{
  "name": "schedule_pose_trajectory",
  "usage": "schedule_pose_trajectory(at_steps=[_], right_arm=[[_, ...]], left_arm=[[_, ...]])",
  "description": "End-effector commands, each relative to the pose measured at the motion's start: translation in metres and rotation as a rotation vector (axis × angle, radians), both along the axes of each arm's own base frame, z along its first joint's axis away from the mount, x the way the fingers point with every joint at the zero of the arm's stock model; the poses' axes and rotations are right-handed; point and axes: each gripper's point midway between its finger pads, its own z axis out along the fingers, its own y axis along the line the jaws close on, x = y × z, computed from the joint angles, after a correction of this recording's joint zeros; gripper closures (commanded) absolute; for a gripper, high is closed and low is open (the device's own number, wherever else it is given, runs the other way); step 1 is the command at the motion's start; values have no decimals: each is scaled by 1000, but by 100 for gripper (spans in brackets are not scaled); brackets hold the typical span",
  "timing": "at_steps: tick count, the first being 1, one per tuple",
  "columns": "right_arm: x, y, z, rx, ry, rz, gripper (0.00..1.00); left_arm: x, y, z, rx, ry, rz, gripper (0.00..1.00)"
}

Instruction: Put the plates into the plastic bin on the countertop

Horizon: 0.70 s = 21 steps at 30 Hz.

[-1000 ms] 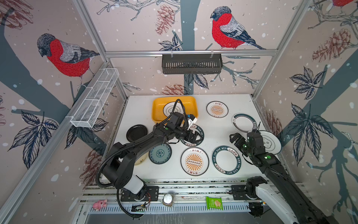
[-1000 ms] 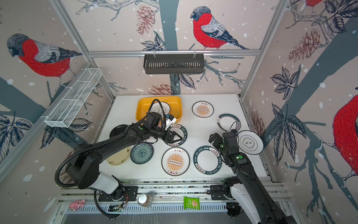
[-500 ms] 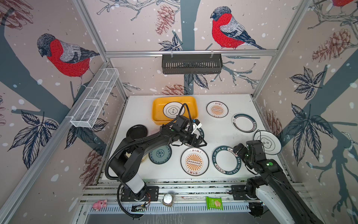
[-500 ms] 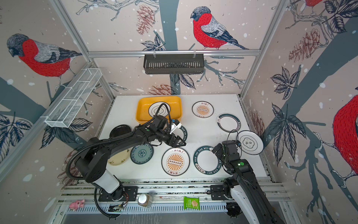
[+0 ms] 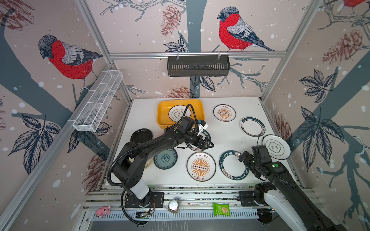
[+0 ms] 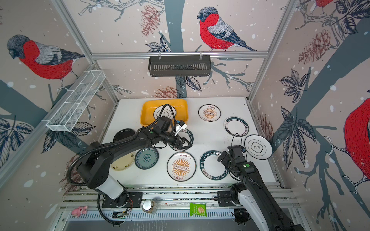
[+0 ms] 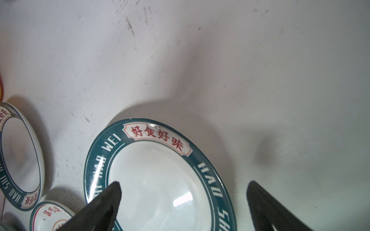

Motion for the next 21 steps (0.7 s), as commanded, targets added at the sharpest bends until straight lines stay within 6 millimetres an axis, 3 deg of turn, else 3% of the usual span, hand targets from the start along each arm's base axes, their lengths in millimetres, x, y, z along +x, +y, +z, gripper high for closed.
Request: schedule_pose_trajectory(at_steps=[1, 12, 21], right_arm=[[-7, 7, -9, 36, 29, 18, 1], [-11, 26, -9, 107, 40, 95, 5], [-1, 45, -8, 181, -14, 103, 12]], left_arm=[[8, 4, 16, -75, 3, 11, 4], [19, 13, 18, -94, 17, 44, 4], [23, 17, 20, -82, -7, 63, 4]])
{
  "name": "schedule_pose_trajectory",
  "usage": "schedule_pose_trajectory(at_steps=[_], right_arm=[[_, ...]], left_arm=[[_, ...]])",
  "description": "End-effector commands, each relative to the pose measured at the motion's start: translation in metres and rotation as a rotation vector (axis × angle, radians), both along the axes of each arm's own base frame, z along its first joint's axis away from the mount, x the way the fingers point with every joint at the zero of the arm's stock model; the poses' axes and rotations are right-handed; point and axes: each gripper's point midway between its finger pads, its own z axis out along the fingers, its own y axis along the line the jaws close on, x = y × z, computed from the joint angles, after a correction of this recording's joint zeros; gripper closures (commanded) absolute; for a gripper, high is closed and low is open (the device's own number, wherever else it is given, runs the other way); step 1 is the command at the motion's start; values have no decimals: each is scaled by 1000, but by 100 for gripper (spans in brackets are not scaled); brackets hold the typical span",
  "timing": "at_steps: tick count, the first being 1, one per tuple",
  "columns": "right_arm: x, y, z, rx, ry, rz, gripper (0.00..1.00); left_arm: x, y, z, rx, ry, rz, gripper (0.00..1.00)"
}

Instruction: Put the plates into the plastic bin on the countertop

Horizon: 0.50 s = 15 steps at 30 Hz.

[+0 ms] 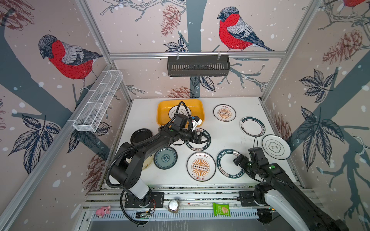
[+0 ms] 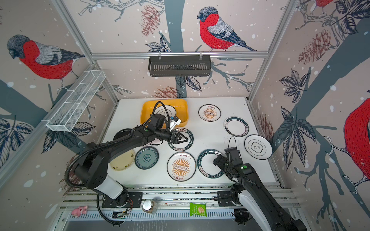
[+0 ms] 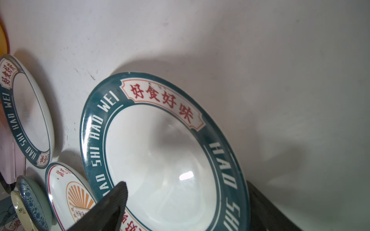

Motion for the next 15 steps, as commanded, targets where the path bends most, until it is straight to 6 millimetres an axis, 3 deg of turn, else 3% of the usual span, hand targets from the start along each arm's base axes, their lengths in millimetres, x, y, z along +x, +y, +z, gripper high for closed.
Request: schedule_pose_trajectory(at_steps=[1, 8, 13, 15], right_arm=[[8, 7, 4, 42, -35, -21, 14], [0, 16, -9, 94, -24, -1, 21], [-3, 14, -13, 100, -26, -24, 30], [-2, 12, -13, 96, -32, -39, 38]], left_arm=[[3, -1, 10, -20, -48, -2, 4], [5, 1, 11, -21, -50, 3, 4], [7, 2, 11, -20, -49, 9, 4], [7, 2, 10, -21, -45, 9, 4]])
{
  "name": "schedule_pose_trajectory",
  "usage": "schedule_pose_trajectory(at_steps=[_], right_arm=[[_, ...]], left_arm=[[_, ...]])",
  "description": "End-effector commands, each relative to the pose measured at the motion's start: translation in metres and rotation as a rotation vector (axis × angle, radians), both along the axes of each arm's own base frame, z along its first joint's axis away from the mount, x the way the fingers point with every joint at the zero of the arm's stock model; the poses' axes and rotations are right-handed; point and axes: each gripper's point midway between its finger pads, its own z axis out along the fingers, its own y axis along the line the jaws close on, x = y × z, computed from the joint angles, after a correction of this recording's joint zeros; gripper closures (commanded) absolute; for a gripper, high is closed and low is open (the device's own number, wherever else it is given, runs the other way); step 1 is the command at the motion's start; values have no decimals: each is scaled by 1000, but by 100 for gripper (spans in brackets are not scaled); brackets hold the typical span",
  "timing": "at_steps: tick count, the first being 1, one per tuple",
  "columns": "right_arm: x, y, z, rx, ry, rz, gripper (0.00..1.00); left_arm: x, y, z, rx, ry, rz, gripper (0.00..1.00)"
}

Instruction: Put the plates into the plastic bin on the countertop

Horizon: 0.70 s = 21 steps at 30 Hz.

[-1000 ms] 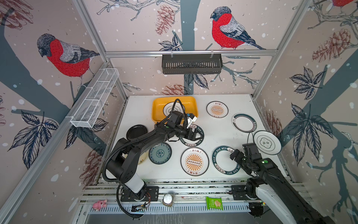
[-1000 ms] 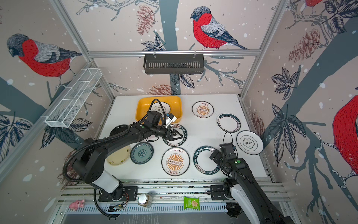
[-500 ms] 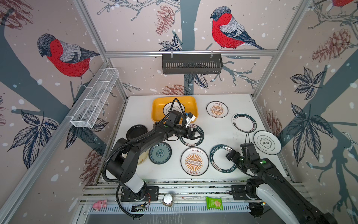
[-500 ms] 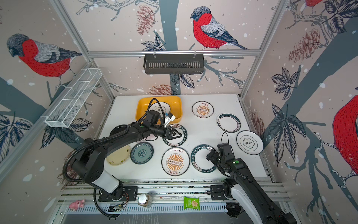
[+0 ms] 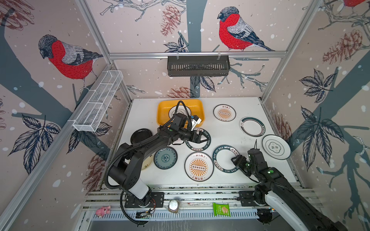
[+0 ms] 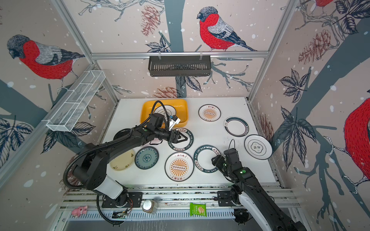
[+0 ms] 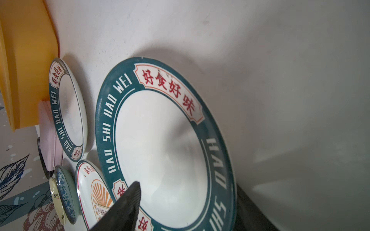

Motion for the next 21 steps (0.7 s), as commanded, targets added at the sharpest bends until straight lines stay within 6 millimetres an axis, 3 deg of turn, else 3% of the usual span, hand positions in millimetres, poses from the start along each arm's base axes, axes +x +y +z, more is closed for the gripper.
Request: schedule_pose_trajectory(at_steps=[1, 7, 10, 16, 21], right_arm=[[-10, -6, -9, -11, 61, -38, 44], [-1, -7, 1, 20, 4, -87, 75], [1, -9, 4, 28, -10, -117, 86], [5, -13, 15, 42, -42, -165, 96], [10, -21, 30, 41, -88, -219, 98]], left_arm=[[4, -2, 7, -22, -34, -5, 4], [7, 0, 5, -14, -34, 7, 4], [7, 1, 4, -10, -32, 9, 4], [10, 2, -1, 3, -27, 19, 4], [13, 3, -5, 11, -23, 26, 4]])
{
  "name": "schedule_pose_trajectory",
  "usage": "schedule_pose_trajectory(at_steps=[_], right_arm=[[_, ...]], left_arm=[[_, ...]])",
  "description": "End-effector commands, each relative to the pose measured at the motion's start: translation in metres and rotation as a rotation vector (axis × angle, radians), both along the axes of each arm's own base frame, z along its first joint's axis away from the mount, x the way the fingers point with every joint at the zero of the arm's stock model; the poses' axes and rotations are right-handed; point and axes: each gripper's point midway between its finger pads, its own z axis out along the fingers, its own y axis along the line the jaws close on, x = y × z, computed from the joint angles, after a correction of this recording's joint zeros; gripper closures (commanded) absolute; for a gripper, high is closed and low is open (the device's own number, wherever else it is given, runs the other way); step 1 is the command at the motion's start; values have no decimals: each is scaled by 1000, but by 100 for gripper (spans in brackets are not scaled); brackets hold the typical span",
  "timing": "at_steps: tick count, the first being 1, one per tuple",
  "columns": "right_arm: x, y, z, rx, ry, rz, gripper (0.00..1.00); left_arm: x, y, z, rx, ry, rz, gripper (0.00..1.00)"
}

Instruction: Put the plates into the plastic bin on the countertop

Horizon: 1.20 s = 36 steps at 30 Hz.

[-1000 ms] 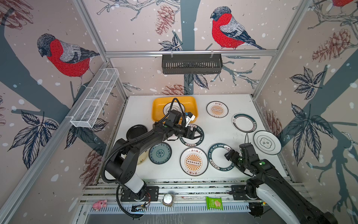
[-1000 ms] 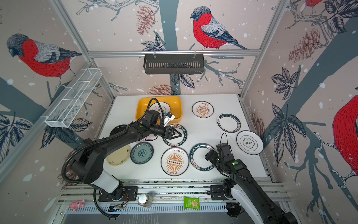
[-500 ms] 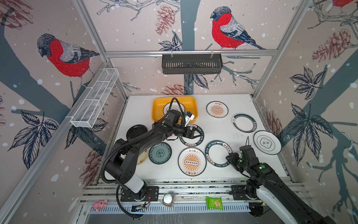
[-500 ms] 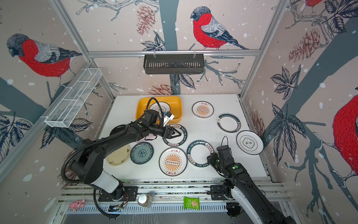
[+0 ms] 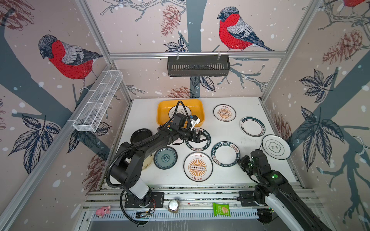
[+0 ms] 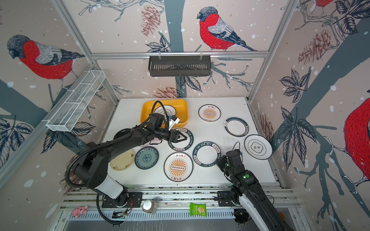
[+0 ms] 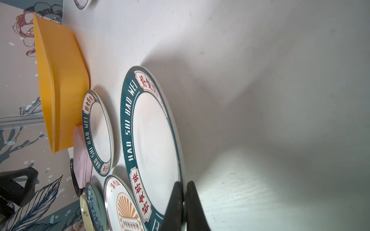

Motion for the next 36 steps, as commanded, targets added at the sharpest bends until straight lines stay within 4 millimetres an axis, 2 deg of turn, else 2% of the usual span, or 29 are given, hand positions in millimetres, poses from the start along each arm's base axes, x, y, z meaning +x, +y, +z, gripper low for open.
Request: schedule_pose_trajectory(at_steps=[1, 7, 13, 16, 20, 21, 24, 28, 36], right_arm=[[3, -12, 7, -24, -13, -74, 98], [13, -23, 36, -63, -90, -120, 99], [35, -26, 84, -94, -250, -135, 99], [50, -21, 106, -91, -352, -116, 100], [74, -1, 143, -40, -529, -61, 99], [79, 5, 150, -31, -561, -47, 100], [91, 26, 169, -14, -622, 9, 100], [105, 58, 180, 17, -644, 98, 100], [128, 113, 192, 96, -685, 222, 100]], left_arm=[[7, 0, 4, -8, -31, 3, 4], [11, 4, 2, 6, -44, 23, 4], [21, 14, 3, 11, -68, 77, 6], [28, 21, 4, 6, -63, 106, 7], [46, 37, 11, -46, -48, 170, 10], [48, 44, 7, -58, -26, 189, 10], [62, 61, 11, -84, -17, 247, 12], [74, 82, 14, -71, -38, 317, 13], [71, 84, 33, -127, -76, 294, 13]])
